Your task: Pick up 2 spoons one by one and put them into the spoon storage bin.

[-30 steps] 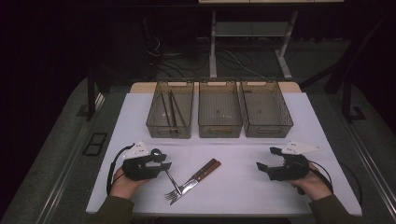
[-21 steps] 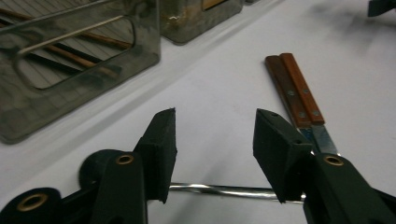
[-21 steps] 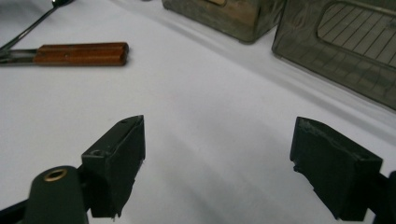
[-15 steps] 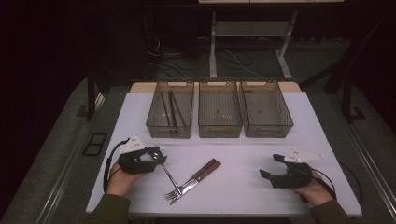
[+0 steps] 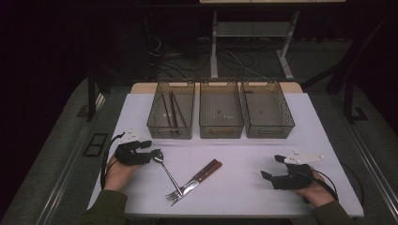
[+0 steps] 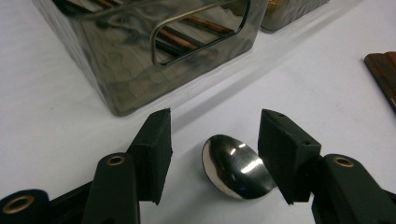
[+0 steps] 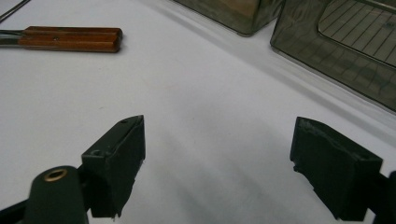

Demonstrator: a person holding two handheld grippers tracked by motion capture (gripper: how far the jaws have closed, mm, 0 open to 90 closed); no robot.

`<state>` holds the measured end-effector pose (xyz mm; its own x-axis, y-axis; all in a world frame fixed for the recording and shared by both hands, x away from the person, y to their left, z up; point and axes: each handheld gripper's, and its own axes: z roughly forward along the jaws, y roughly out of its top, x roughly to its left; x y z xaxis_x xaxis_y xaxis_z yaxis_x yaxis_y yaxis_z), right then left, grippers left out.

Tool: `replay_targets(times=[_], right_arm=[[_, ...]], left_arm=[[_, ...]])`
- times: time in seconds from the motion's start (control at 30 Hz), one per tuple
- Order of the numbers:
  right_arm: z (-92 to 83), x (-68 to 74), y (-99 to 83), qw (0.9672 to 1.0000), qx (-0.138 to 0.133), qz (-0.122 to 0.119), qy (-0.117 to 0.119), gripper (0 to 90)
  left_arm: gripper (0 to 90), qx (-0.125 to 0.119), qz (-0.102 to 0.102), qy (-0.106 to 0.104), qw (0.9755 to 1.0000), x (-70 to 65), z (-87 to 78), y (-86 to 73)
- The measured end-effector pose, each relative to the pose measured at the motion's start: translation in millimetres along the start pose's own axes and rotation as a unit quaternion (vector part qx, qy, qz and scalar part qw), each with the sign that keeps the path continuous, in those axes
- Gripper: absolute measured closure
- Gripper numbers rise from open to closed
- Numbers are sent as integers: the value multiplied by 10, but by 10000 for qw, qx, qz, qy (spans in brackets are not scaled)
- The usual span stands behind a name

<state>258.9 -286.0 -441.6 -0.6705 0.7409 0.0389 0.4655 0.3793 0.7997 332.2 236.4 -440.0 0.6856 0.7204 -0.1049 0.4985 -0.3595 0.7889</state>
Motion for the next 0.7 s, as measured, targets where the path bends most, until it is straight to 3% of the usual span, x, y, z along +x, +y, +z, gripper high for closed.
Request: replay_targets(times=[0.27,0.4,0.7], right_arm=[[32,22,4,9999,43,-97,-22,181],[43,27,0,9999,85,-137,-37,182],[55,47,5,9998,118,-171,-41,182]], left_arm=[[506,212,-167,-277,9993,9,101,-61],[536,241,-262,-286,9990,26,120,-74],[700,277,-248,-344,9987,21,124,-76]])
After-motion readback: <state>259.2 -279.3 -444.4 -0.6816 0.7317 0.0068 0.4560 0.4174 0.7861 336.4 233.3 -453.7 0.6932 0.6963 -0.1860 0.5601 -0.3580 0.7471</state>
